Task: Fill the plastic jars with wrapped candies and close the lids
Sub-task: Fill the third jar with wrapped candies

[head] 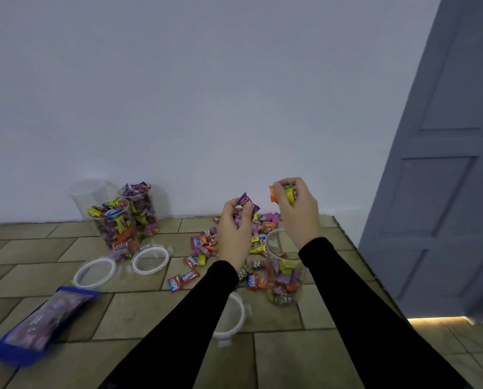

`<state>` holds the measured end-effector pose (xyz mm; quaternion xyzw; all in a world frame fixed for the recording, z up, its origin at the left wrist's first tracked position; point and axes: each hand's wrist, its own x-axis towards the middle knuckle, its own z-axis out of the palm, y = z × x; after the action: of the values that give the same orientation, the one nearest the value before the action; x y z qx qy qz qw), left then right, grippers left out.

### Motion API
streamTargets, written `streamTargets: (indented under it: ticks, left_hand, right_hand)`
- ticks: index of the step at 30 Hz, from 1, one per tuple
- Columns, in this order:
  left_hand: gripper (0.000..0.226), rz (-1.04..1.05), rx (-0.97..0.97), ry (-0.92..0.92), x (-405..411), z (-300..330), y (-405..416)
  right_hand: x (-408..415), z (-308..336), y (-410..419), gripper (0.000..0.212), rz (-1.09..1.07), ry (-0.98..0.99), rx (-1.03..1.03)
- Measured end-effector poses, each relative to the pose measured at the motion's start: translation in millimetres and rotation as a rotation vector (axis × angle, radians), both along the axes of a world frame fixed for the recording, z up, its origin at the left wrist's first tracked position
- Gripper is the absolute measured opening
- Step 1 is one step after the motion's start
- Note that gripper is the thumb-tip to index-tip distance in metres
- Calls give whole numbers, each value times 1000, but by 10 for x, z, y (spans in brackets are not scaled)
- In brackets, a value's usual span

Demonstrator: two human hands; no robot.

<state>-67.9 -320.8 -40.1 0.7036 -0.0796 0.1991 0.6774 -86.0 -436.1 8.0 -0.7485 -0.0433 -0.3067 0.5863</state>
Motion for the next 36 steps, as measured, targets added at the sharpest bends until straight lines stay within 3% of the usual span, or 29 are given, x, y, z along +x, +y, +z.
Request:
streamTargets:
  ticks: [9, 13, 24, 36]
  left_hand:
    - [25, -73, 10, 17, -165, 13, -358]
    - [30, -60, 25, 35, -198, -3, -422]
    - [13, -87, -152, 6, -256, -17, -508]
    - [11, -30, -116, 25, -183, -60, -539]
  right_hand:
    - [-14, -215, -255, 12, -135, 53, 406]
    - [-1, -248, -251, 12, -163, 91, 491]
    - [26, -279, -230, 11, -160, 80, 362]
    - [73, -309, -220, 10, -170, 84, 253]
